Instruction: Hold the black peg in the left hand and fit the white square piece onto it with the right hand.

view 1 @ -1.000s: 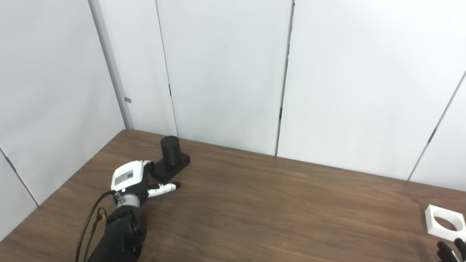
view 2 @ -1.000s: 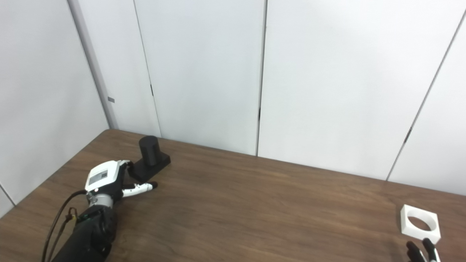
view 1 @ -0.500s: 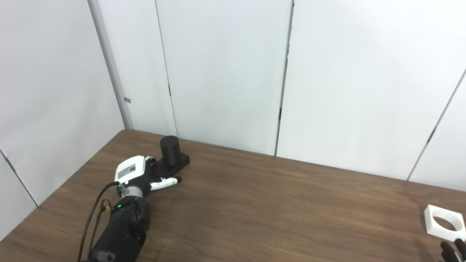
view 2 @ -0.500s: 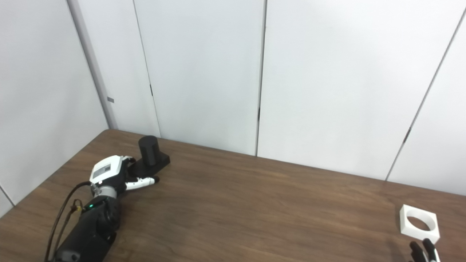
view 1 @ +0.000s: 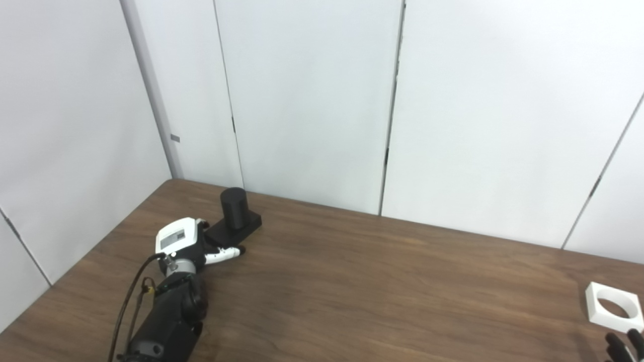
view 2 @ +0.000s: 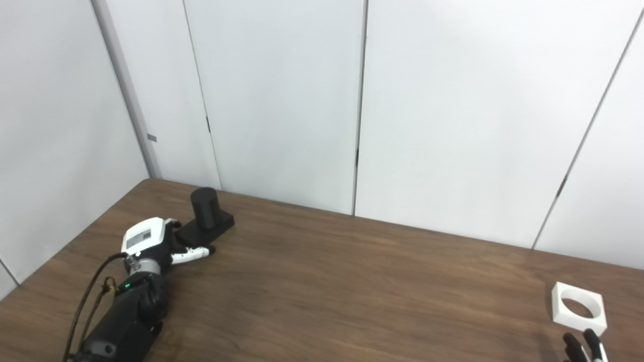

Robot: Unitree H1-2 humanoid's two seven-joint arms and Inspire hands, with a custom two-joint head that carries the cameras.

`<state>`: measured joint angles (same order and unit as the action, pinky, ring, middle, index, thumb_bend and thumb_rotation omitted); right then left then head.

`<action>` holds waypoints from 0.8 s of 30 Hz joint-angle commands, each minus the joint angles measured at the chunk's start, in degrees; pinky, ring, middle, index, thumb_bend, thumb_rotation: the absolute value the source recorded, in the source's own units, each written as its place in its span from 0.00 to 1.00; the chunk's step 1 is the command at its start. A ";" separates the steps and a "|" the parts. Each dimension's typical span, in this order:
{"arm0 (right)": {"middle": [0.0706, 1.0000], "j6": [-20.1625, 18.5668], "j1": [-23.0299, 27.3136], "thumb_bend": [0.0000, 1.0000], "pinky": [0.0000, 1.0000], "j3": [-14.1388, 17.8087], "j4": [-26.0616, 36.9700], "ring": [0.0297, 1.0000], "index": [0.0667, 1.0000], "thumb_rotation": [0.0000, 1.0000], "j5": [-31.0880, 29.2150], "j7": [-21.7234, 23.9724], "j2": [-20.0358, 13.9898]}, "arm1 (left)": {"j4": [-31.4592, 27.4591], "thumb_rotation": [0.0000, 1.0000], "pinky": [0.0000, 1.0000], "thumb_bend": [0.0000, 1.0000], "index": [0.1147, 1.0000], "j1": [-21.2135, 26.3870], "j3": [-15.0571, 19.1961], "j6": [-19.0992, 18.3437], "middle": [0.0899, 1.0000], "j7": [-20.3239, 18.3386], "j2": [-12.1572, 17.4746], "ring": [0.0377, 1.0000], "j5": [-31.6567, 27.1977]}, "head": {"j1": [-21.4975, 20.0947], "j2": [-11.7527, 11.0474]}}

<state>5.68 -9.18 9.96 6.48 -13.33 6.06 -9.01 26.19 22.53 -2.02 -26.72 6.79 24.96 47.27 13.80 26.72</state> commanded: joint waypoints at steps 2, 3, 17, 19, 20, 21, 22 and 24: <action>0.94 0.08 -2.34 0.76 1.00 -0.30 -2.31 0.99 1.00 1.00 -0.73 -0.03 1.48 | -0.47 0.64 0.94 0.91 0.80 3.55 -0.04 -0.14 0.89 1.65 2.28 0.92 0.44 | -0.01 0.28; 0.94 -0.02 -2.36 0.76 1.00 -0.28 -2.24 0.99 1.00 1.00 -0.80 -0.01 1.47 | -0.45 0.64 0.94 0.91 0.79 3.57 -0.09 -0.16 0.89 1.54 2.30 0.92 0.53 | -0.01 0.28; 0.94 -1.04 -2.82 0.74 1.00 -0.08 -1.20 0.98 1.00 1.00 -0.33 -0.60 1.68 | -0.90 0.41 0.85 0.83 0.59 3.64 0.72 0.41 0.82 4.08 0.43 0.87 -2.46 | -0.49 0.66; 0.94 -1.08 -2.88 0.74 1.00 -0.10 -1.17 0.98 1.00 1.00 -0.25 -0.50 1.60 | -0.90 0.33 0.84 0.80 0.55 3.62 0.82 1.07 0.80 5.02 0.23 0.86 -3.87 | -0.48 0.72; 0.93 -1.11 -2.92 0.73 1.00 -0.13 -1.09 0.98 1.00 1.00 -0.40 -0.36 1.59 | -0.80 0.30 0.84 0.79 0.53 3.60 0.73 1.41 0.79 5.60 0.19 0.85 -4.31 | -0.51 0.73; 0.93 -1.16 -2.94 0.73 1.00 -0.14 -1.02 0.98 1.00 1.00 -0.68 -0.21 1.60 | -0.65 0.28 0.83 0.79 0.51 3.59 0.54 1.68 0.78 6.17 0.22 0.84 -4.73 | -0.51 0.73; 0.93 -1.34 -2.99 0.72 1.00 -0.20 -0.87 0.99 1.00 1.00 -0.82 -0.11 1.57 | -0.38 0.26 0.82 0.78 0.49 3.64 0.31 1.79 0.77 6.65 0.27 0.84 -5.03 | -0.56 0.74; 0.94 -1.46 -3.09 0.72 1.00 -0.26 -0.62 0.99 1.00 1.00 -1.00 0.02 1.56 | -0.05 0.17 0.83 0.64 0.45 3.73 0.05 1.67 0.77 7.04 0.27 0.84 -5.62 | -0.56 0.74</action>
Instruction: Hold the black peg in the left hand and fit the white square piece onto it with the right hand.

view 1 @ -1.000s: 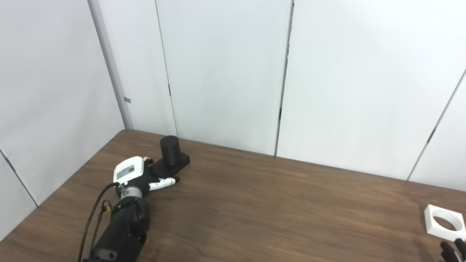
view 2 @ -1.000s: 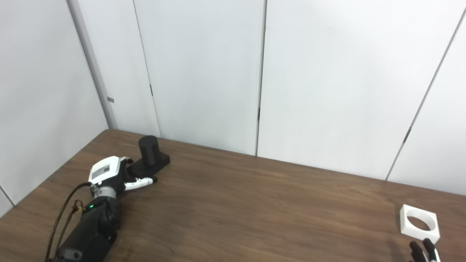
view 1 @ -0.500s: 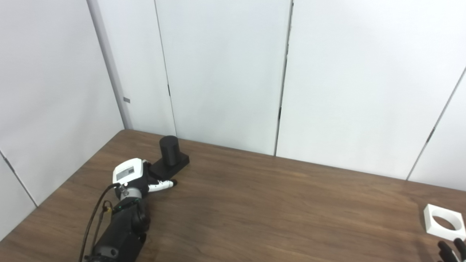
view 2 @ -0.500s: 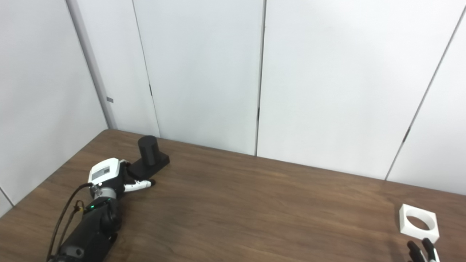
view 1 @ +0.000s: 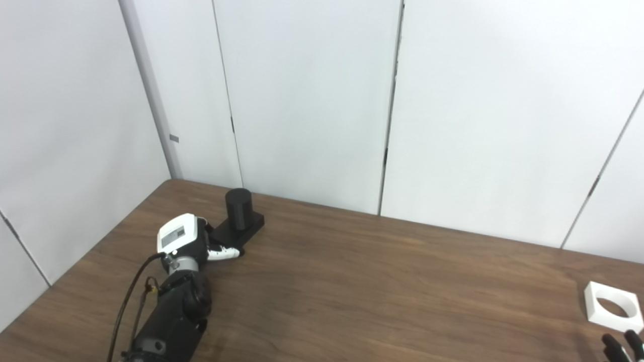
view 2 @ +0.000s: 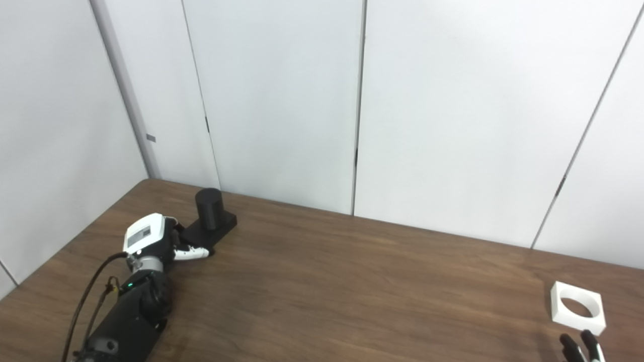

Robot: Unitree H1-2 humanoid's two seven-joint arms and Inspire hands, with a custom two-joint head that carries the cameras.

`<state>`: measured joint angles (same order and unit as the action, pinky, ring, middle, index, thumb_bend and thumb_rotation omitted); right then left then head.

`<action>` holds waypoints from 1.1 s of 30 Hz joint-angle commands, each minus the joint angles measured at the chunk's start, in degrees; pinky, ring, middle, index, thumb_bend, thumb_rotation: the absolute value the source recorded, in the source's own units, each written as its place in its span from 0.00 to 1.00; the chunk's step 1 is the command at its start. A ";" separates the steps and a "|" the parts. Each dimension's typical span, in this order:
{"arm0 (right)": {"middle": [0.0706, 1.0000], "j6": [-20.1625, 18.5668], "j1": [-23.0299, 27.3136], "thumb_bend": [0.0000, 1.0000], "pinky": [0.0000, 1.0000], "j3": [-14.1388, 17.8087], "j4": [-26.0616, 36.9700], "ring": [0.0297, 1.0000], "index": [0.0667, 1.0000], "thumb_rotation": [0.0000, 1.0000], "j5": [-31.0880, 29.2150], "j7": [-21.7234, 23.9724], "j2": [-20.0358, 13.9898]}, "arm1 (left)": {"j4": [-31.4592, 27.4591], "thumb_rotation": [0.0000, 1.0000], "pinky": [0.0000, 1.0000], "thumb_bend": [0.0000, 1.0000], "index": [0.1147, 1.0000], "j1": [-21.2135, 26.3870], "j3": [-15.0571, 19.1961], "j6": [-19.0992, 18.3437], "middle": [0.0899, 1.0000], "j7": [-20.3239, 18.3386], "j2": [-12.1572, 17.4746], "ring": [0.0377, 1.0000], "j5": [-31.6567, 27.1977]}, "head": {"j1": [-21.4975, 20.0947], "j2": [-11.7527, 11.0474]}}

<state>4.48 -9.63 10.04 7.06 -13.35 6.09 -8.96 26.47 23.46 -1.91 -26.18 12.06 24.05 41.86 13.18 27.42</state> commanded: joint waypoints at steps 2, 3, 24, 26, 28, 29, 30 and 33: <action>0.94 -0.56 -2.69 0.72 1.00 -0.30 -1.01 0.99 1.00 1.00 -1.03 -0.18 1.64 | -0.13 0.10 0.85 0.54 0.43 2.79 -0.22 1.17 0.76 2.44 1.12 0.85 -0.73 | -0.06 0.02; 0.94 -0.72 -2.69 0.72 1.00 -0.28 -0.94 0.99 1.00 1.00 -1.03 -0.27 1.69 | -0.05 0.09 0.84 0.53 0.43 2.79 -0.38 1.19 0.76 2.78 1.16 0.84 -0.91 | -0.06 0.02; 0.95 -1.20 -2.60 0.70 1.00 -0.04 -0.86 1.00 1.00 1.00 -1.57 -0.27 1.69 | 2.00 0.05 0.81 0.52 0.42 2.33 0.06 6.63 0.71 8.32 0.49 0.80 -7.09 | -0.37 0.32; 0.95 -1.37 -2.64 0.70 1.00 -0.15 -0.71 1.00 1.00 1.00 -1.46 -0.22 1.59 | 1.85 0.05 0.78 0.51 0.42 2.14 -0.14 7.30 0.70 8.60 0.50 0.79 -7.36 | -0.37 0.32; 0.94 -1.34 -2.67 0.69 1.00 -0.16 -0.60 0.99 1.00 1.00 -1.59 -0.15 1.62 | 1.61 0.05 0.72 0.51 0.42 1.90 -0.29 8.17 0.69 8.91 0.52 0.76 -7.58 | -0.54 0.54; 0.94 -1.25 -2.65 0.69 1.00 -0.21 -0.57 0.99 1.00 1.00 -1.17 -0.30 1.60 | 1.21 0.05 0.71 0.51 0.42 1.71 -0.36 8.44 0.68 8.75 0.50 0.76 -7.72 | -0.70 0.73; 0.94 -1.17 -2.63 0.70 1.00 -0.25 -0.59 0.99 1.00 1.00 -0.85 -0.41 1.59 | 0.71 0.05 0.70 0.51 0.42 1.53 -0.33 8.59 0.68 8.46 0.44 0.75 -7.99 | -0.70 0.73; 0.93 -1.47 -2.65 0.71 1.00 -0.39 -0.48 0.98 1.00 1.00 -0.40 -0.52 1.54 | -2.93 0.05 0.65 0.51 0.42 0.36 -0.12 8.64 0.69 6.20 0.11 0.73 -9.60 | -1.20 1.06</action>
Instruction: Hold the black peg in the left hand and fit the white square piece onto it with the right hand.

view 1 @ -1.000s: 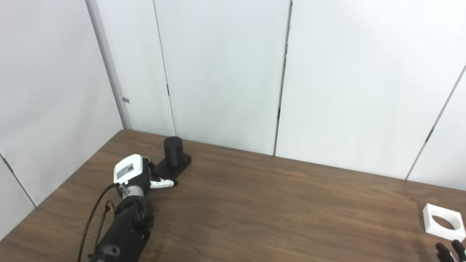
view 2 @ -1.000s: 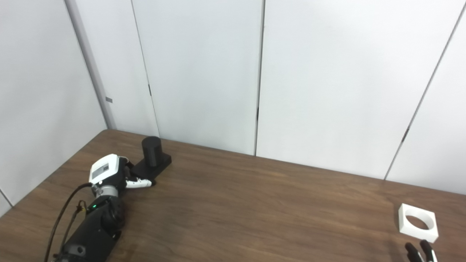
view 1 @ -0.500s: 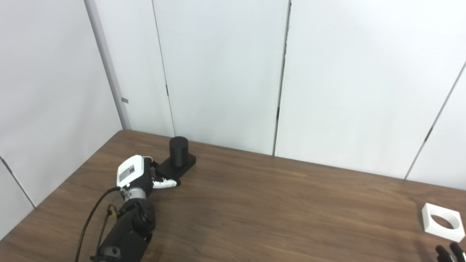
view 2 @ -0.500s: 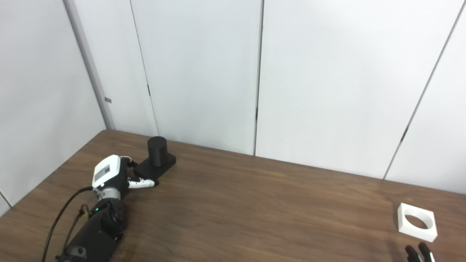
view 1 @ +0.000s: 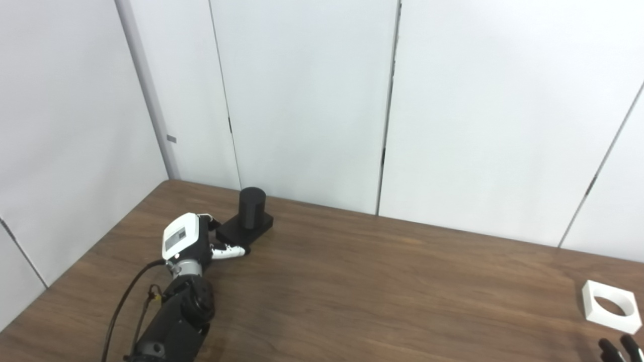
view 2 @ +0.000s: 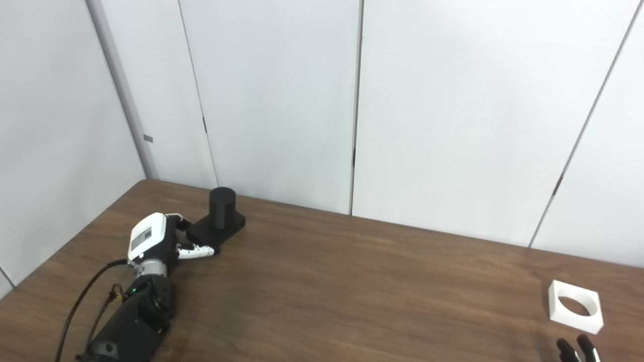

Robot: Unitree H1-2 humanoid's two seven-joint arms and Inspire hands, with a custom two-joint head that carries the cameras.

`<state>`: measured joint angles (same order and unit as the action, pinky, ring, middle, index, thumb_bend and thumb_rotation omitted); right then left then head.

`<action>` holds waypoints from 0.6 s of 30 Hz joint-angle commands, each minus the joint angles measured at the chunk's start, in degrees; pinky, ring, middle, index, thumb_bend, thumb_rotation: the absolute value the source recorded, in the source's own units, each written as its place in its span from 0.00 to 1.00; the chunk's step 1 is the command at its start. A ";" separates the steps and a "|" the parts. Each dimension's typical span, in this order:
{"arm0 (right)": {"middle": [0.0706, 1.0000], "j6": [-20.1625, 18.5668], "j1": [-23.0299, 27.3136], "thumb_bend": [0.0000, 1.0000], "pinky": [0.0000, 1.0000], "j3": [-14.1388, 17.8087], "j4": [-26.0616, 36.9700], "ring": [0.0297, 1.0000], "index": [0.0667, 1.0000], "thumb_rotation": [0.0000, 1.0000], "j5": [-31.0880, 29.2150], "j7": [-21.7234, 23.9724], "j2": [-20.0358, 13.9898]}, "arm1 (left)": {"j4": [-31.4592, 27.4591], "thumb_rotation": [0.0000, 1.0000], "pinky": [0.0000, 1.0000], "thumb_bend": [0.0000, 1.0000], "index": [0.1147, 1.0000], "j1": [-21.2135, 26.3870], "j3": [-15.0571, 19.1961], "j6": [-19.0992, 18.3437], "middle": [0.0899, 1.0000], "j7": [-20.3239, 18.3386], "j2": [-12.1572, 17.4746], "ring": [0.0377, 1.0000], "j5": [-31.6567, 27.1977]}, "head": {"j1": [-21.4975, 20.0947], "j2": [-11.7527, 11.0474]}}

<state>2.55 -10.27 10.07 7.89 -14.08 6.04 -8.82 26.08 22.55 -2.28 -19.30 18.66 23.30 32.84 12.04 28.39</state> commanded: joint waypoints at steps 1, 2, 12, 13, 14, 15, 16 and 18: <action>0.93 0.25 -2.04 0.71 1.00 -0.45 -1.19 0.98 1.00 1.00 0.19 -0.43 1.44 | -3.99 0.05 0.65 0.51 0.42 0.81 0.13 1.45 0.69 -1.40 0.86 0.73 -0.96 | -0.25 0.18; 0.93 0.34 -2.07 0.71 1.00 -0.49 -1.11 0.98 1.00 1.00 0.10 -0.33 1.50 | -5.77 0.05 0.64 0.51 0.42 0.18 -0.30 1.10 0.69 -2.75 1.05 0.72 -1.16 | -0.53 0.38; 0.95 -0.07 -2.41 0.68 1.00 -0.82 -0.06 1.00 1.00 1.00 0.33 -0.59 1.86 | -20.76 0.05 0.62 0.51 0.42 -6.44 -2.59 0.44 0.72 -11.82 1.22 0.74 -1.14 | -2.68 1.97; 0.95 0.05 -2.47 0.67 1.00 -0.96 0.14 1.00 1.00 1.00 0.58 -0.51 1.75 | -22.70 0.05 0.63 0.50 0.42 -7.44 -2.92 0.48 0.72 -12.80 0.92 0.74 -1.30 | -3.01 2.16; 0.95 0.05 -2.54 0.65 1.00 -1.04 0.37 1.00 1.00 1.00 0.71 -0.47 1.69 | -24.17 0.05 0.64 0.51 0.42 -8.20 -3.15 0.37 0.72 -13.58 0.63 0.76 -1.34 | -3.18 2.28; 0.95 0.03 -2.58 0.63 1.00 -1.09 0.53 1.00 1.00 1.00 0.76 -0.45 1.66 | -25.12 0.05 0.66 0.51 0.42 -8.70 -3.24 0.29 0.72 -14.13 0.42 0.77 -1.35 | -3.27 2.35; 0.95 -0.08 -2.59 0.62 1.00 -1.12 0.76 1.00 1.00 1.00 0.64 -0.41 1.69 | -26.68 0.05 0.66 0.51 0.42 -9.42 -3.75 0.09 0.72 -15.13 0.24 0.77 -1.10 | -3.61 2.65; 0.96 -0.21 -2.59 0.61 1.00 -1.17 1.07 1.00 1.00 1.00 0.53 -0.40 1.78 | -28.74 0.05 0.68 0.51 0.42 -10.27 -4.47 -0.28 0.73 -16.73 0.17 0.78 -0.53 | -4.05 2.97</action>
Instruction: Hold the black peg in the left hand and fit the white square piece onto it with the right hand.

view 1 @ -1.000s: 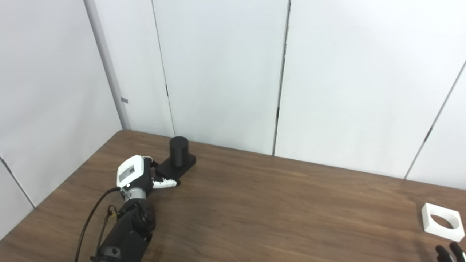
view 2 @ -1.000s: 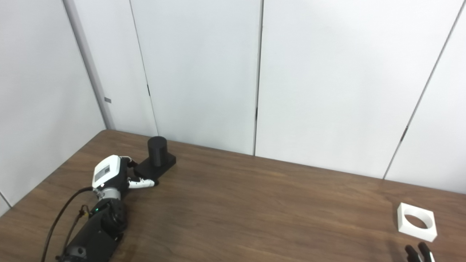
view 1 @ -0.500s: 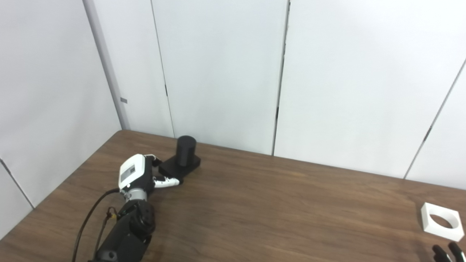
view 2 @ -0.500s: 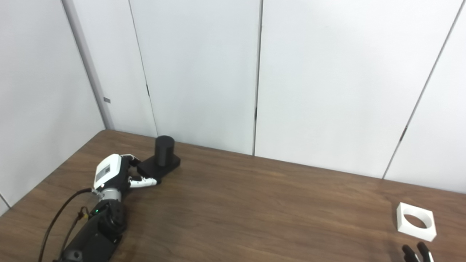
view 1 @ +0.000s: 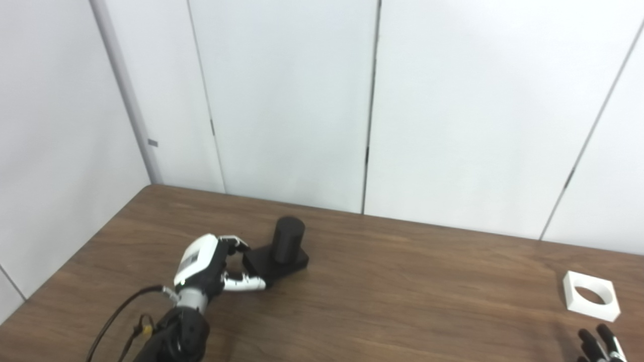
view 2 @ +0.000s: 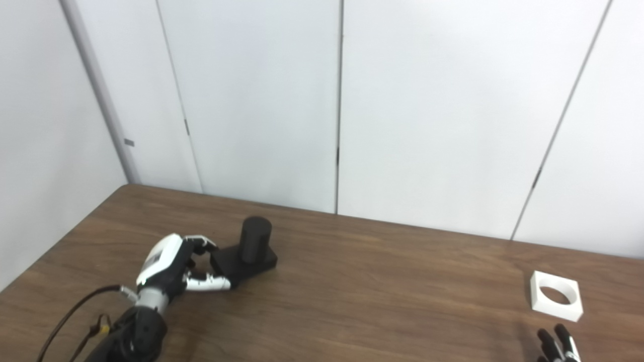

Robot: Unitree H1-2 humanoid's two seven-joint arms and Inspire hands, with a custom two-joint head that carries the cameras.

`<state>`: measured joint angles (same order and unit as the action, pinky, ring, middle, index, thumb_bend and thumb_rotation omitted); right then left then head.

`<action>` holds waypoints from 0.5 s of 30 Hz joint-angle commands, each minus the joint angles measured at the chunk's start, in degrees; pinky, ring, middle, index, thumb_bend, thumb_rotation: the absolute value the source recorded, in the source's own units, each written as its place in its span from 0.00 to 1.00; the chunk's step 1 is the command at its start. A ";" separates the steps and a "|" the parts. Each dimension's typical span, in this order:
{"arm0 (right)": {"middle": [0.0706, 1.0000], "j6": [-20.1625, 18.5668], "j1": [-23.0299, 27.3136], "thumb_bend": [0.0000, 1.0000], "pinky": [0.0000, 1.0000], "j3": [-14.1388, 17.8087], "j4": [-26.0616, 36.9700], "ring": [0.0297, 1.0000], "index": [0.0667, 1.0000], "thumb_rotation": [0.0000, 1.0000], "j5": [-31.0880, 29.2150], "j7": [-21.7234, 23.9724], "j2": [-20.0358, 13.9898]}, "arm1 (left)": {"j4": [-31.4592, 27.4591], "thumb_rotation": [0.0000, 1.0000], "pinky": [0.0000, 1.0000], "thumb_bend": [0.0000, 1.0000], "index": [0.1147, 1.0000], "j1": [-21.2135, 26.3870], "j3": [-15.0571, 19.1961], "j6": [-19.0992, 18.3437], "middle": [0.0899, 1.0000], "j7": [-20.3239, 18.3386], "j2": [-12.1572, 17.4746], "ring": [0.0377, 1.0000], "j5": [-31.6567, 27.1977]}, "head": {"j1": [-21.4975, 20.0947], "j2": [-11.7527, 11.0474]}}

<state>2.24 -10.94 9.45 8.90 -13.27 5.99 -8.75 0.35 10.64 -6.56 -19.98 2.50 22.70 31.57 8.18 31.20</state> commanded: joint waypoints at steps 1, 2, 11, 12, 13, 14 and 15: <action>0.96 -0.01 -1.90 0.61 1.00 -0.58 0.22 1.00 1.00 1.00 -0.25 -0.41 1.76 | -4.30 0.05 0.69 0.51 0.42 1.16 -0.78 0.04 0.74 -1.75 0.75 0.79 1.02 | -0.48 0.33; 0.96 -0.10 -1.88 0.60 1.00 -0.61 0.41 1.00 1.00 1.00 -0.22 -0.49 1.81 | -5.42 0.05 0.69 0.51 0.42 0.71 -1.24 -0.19 0.74 -2.83 0.73 0.80 1.18 | -1.12 0.80; 0.95 -2.06 -2.04 0.52 1.00 -1.75 3.50 1.00 1.00 1.00 1.27 -2.79 2.64 | -12.60 0.05 0.72 0.50 0.42 -3.63 -3.80 0.75 0.77 -12.97 1.54 0.81 -3.06 | -6.05 3.48; 0.94 -2.41 -2.05 0.53 1.00 -1.95 3.74 1.00 1.00 1.00 1.45 -3.16 2.70 | -13.12 0.05 0.73 0.50 0.42 -4.08 -4.13 1.41 0.77 -14.28 1.76 0.82 -4.09 | -6.42 3.76; 0.94 -2.54 -2.05 0.54 1.00 -2.18 3.91 1.00 1.00 1.00 1.72 -3.51 2.78 | -13.77 0.05 0.74 0.50 0.42 -4.48 -4.64 1.89 0.77 -15.59 2.11 0.82 -4.70 | -7.24 4.15; 0.94 -2.65 -2.03 0.55 1.00 -2.40 4.08 1.00 1.00 1.00 1.88 -3.83 2.86 | -14.33 0.05 0.74 0.50 0.42 -4.84 -5.13 2.54 0.77 -16.71 2.40 0.82 -5.34 | -8.05 4.78; 0.94 -2.72 -1.99 0.55 1.00 -2.62 4.19 0.99 1.00 1.00 2.06 -4.18 2.89 | -14.81 0.05 0.74 0.50 0.42 -5.15 -5.64 3.02 0.77 -17.68 2.52 0.82 -5.94 | -8.25 4.96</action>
<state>-0.05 -11.80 7.25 11.87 -11.73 1.96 -8.35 -12.78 5.43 -10.78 -19.29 -12.14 25.02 27.86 -0.09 36.12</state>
